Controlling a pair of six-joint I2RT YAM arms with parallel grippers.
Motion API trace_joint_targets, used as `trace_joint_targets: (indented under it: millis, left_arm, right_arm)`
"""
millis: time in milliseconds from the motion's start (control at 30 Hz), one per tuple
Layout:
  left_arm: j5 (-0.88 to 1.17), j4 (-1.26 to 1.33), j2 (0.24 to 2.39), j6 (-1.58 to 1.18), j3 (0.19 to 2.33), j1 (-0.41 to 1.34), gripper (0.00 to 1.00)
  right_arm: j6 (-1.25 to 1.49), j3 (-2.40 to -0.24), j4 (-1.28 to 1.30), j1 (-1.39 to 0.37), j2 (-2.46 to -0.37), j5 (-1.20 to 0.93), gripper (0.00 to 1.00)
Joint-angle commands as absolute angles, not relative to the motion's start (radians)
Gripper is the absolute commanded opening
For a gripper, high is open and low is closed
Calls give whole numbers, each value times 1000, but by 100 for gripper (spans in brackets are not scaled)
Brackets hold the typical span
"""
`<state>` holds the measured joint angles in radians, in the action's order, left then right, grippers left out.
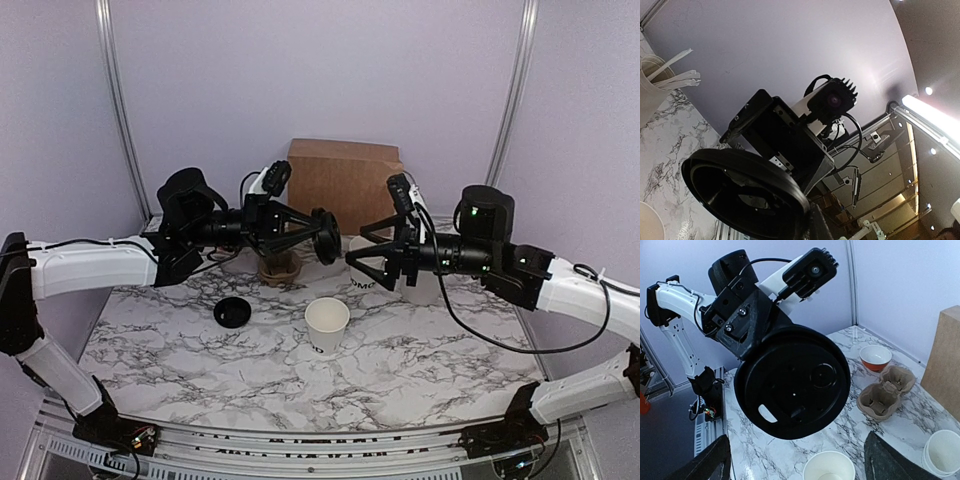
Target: Pack the takeout coffee
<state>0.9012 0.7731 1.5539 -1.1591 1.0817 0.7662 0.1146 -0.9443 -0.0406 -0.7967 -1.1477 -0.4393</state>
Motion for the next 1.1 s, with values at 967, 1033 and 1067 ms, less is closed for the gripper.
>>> trace_joint_targets:
  millis: [967,1033,1067]
  left_arm:
    - [1053,859,1533,-1085,1121,844,0]
    - [1054,859,1535,-1083,1120,846,0]
    - [1055,860,1535,-1083,1120,846,0]
  right_arm:
    - [-78,-1017,-26,-953,-1147,-316,92]
    - [-77,-1020,-29,-953,-1154,-318,92]
    - [-79,-1022,-30,-952,-1157,-324,92]
